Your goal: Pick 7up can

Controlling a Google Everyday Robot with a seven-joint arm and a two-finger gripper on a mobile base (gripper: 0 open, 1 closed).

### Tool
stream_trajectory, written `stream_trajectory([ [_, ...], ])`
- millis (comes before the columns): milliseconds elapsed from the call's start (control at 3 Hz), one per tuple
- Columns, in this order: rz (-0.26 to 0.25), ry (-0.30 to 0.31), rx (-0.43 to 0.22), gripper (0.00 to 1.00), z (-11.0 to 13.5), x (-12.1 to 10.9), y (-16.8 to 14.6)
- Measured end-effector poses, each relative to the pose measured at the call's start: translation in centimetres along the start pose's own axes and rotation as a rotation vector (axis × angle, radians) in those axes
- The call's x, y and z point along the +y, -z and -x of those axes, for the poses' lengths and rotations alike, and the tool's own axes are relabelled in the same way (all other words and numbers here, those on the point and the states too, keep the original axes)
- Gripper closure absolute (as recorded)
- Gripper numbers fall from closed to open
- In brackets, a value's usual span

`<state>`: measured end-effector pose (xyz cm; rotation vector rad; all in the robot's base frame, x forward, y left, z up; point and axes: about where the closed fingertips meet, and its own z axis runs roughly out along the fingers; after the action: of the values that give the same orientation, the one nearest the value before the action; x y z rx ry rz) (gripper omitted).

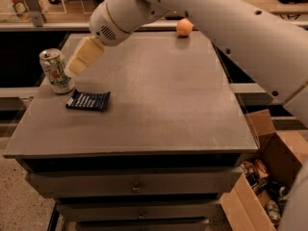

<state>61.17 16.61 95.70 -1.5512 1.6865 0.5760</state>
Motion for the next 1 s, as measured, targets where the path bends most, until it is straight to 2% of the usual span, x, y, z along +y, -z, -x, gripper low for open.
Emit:
stream_trajectory([
  [333, 0.026, -0.015, 0.008, 0.00, -0.2, -0.1, -3.6],
  [1000, 0.085, -0.026, -0.021, 0.00, 0.1, 1.3, -9.0],
])
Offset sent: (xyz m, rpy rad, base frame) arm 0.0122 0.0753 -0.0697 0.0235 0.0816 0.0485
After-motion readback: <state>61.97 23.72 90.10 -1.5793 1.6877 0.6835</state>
